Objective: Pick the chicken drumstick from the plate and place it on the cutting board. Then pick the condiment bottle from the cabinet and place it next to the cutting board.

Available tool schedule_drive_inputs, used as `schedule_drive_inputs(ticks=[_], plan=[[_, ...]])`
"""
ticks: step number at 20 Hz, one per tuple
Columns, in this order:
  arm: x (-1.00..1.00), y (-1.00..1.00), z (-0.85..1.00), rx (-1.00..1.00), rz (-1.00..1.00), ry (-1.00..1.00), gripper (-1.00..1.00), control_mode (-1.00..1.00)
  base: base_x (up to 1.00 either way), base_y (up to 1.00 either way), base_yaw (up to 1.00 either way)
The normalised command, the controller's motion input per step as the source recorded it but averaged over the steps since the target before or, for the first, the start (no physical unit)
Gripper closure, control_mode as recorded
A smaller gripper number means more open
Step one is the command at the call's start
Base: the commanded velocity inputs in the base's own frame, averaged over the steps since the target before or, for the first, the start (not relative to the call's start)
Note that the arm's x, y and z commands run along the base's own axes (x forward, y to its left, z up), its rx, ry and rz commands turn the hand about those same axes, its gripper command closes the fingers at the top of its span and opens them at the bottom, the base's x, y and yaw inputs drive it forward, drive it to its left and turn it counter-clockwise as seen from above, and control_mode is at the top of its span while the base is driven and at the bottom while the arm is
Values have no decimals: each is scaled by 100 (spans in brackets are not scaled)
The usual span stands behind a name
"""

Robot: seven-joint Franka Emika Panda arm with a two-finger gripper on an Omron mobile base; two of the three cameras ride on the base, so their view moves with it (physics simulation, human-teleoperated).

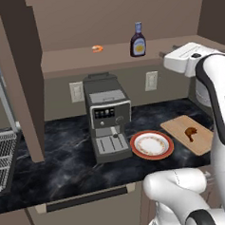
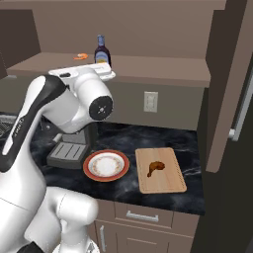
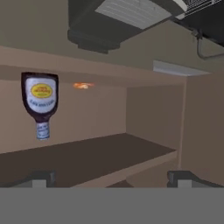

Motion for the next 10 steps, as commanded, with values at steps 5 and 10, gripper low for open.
schedule_drive_inputs(ticks=[5, 10], plan=[[0, 0, 18, 0, -3, 0, -100, -100, 0, 0, 0], [6, 0, 10, 0, -3, 2, -100, -100, 0, 0, 0]])
